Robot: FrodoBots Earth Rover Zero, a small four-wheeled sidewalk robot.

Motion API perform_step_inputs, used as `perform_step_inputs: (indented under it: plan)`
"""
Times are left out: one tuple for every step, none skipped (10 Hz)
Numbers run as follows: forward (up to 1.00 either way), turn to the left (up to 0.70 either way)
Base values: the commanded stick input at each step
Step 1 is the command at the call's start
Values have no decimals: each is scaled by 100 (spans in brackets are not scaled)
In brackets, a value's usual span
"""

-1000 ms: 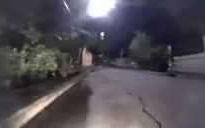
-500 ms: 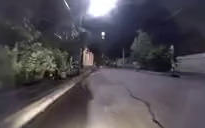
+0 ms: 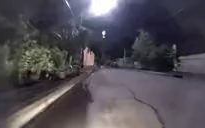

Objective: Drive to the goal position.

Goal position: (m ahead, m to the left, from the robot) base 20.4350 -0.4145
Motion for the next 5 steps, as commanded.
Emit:
perform_step_inputs:
  plan:
    - [50,0]
    - [50,0]
    - [50,0]
    - [50,0]
    - [50,-17]
